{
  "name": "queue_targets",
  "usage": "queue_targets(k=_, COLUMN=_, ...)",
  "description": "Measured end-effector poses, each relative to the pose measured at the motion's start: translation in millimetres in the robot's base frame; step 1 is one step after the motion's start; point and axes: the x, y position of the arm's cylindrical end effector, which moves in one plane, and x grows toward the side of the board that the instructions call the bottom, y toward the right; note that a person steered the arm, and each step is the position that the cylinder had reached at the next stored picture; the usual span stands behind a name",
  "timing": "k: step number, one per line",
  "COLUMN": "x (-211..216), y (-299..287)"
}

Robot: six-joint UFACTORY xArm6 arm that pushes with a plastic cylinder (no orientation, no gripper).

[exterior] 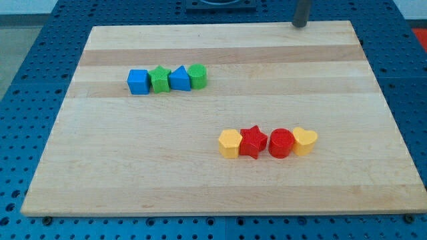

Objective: Place the yellow heart into the blue triangle

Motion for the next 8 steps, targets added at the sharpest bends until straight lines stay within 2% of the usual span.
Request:
queue_targets(k=2, x=5, y=0)
queue_targets(k=4, x=161, y=69)
queue_targets(k=6, x=302, y=86)
queue_targets(k=7, x=341, y=78)
queue_targets(k=8, x=353, y=56)
